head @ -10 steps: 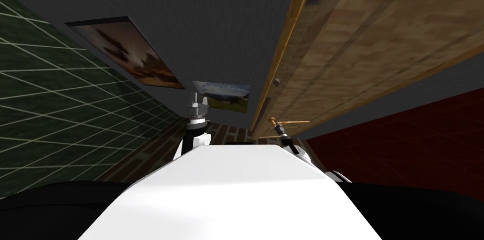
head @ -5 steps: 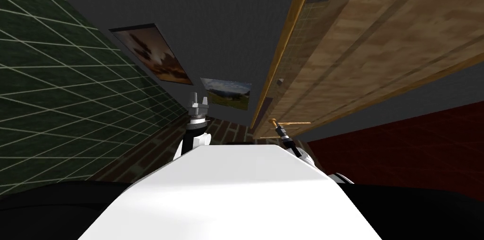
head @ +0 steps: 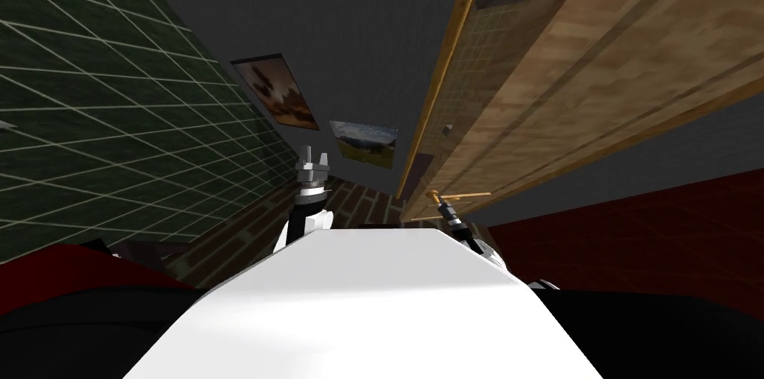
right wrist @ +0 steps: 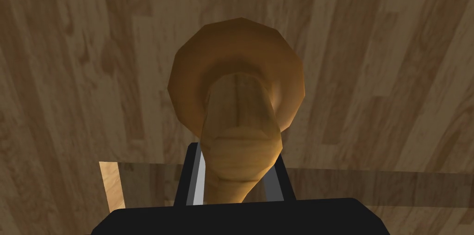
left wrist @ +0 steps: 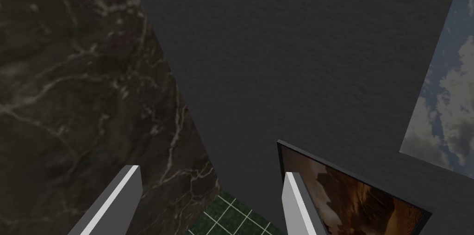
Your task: Pull the door open
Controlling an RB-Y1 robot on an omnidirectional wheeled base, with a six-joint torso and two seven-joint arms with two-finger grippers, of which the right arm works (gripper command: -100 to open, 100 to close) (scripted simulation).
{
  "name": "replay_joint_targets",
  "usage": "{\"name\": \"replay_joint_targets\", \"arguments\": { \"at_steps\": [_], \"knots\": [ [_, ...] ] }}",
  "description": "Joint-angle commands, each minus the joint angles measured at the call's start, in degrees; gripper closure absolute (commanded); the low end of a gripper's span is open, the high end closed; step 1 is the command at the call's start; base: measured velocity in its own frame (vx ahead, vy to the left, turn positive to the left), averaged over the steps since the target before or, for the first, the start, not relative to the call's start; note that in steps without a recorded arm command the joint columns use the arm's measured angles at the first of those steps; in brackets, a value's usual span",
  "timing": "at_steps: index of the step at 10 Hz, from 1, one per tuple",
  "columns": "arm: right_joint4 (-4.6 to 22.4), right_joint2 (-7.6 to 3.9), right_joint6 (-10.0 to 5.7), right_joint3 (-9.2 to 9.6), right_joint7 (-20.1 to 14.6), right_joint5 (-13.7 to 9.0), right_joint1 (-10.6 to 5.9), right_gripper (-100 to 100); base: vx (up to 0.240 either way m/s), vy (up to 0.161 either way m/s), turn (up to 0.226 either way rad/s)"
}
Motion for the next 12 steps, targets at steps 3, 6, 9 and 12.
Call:
{"name": "replay_joint_targets", "arguments": {
  "at_steps": [3,6,9,12],
  "knots": [
    [1.1,-0.50,-2.31,0.66,-0.4,-0.3,0.90,100,-0.168,-0.057,0.159],
    [2.5,-1.29,-5.10,1.26,-0.8,-0.8,1.84,100,-0.212,-0.101,0.190],
    [3.8,-2.01,-7.64,1.80,-1.1,-1.3,2.70,100,-0.212,-0.074,0.170],
    [3.4,-1.84,-7.75,2.22,-1.1,-1.2,3.08,100,-0.160,-0.070,0.125]
  ]
}}
